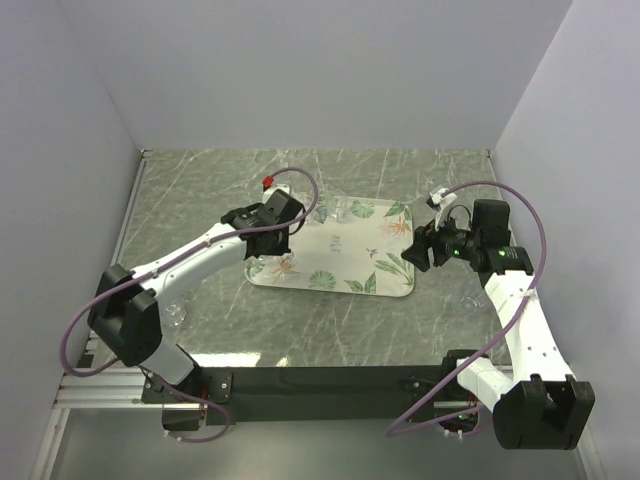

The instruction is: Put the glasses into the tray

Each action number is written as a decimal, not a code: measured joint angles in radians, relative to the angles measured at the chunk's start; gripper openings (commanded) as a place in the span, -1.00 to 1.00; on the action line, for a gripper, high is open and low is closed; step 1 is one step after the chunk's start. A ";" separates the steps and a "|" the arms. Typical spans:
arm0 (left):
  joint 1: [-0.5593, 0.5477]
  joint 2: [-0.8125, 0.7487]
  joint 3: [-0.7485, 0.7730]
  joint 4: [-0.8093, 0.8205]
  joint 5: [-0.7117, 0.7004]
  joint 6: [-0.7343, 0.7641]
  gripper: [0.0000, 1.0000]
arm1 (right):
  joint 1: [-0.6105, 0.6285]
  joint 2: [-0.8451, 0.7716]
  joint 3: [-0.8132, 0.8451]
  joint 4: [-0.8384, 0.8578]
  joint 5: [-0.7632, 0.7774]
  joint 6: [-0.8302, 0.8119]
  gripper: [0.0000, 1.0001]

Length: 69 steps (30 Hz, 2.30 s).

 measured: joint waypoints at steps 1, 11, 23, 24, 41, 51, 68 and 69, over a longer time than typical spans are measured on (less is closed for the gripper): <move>0.006 0.018 0.001 0.006 0.005 0.010 -0.99 | -0.001 0.000 0.000 0.000 0.000 0.000 0.40; 0.031 0.126 0.001 0.043 0.040 0.061 -0.91 | -0.002 0.007 0.000 0.000 0.000 0.000 0.40; 0.032 0.138 0.001 0.069 0.084 0.061 -0.53 | -0.014 0.016 -0.001 0.000 0.002 0.000 0.40; 0.032 0.138 0.001 0.070 0.084 0.061 -0.45 | -0.016 0.016 -0.001 0.000 0.002 0.000 0.40; 0.032 -0.166 0.014 0.047 0.109 0.120 0.56 | -0.085 0.009 -0.003 0.004 0.000 -0.001 0.40; 0.039 -0.473 -0.162 0.147 0.008 0.242 0.99 | -0.111 -0.013 -0.018 0.020 0.005 -0.005 0.40; 0.069 -0.743 -0.407 0.244 -0.158 0.261 0.99 | -0.113 0.077 0.063 0.063 0.215 0.100 0.40; 0.072 -0.753 -0.409 0.246 -0.158 0.261 0.99 | -0.113 0.092 0.069 0.079 0.248 0.124 0.40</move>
